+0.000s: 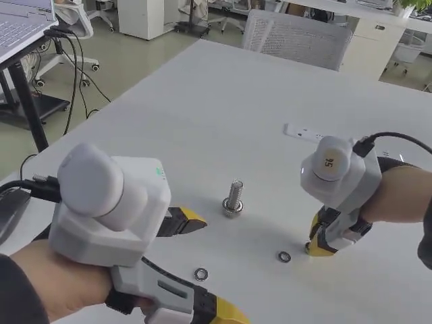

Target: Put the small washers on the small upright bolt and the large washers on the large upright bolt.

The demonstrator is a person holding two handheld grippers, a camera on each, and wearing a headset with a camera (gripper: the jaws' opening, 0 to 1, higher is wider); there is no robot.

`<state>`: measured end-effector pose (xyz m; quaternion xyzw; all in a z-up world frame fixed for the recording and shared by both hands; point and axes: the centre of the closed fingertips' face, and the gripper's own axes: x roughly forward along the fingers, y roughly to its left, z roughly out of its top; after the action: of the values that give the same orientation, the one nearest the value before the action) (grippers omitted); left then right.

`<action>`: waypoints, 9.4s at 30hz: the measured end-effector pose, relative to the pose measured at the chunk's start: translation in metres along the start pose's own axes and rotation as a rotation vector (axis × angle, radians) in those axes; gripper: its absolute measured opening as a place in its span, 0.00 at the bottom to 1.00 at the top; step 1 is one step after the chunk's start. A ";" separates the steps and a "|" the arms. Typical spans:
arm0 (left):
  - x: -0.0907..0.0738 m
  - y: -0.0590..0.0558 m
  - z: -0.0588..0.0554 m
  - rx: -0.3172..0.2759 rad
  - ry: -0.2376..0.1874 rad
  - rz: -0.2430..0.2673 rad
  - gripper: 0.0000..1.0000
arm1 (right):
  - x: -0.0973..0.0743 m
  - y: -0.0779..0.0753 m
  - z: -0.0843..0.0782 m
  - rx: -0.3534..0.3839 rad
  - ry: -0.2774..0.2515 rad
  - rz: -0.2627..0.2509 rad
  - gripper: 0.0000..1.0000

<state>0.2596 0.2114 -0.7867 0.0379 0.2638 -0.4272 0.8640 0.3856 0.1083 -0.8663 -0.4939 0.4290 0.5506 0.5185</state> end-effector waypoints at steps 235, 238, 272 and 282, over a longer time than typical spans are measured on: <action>0.001 -0.007 0.002 0.033 0.001 -0.020 0.82 | -0.071 0.029 -0.011 -0.004 -0.025 -0.064 0.14; 0.001 -0.008 0.002 0.032 0.001 -0.021 0.82 | -0.074 0.025 -0.007 -0.016 -0.024 -0.073 0.14; -0.001 -0.005 -0.001 0.022 0.009 -0.012 0.81 | -0.057 0.005 0.011 -0.055 -0.015 -0.063 0.14; -0.001 -0.004 -0.002 0.019 0.011 -0.011 0.81 | -0.051 0.005 0.011 -0.056 -0.012 -0.056 0.14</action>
<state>0.2550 0.2099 -0.7870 0.0471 0.2647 -0.4344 0.8597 0.3783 0.1110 -0.8141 -0.5166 0.3964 0.5507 0.5222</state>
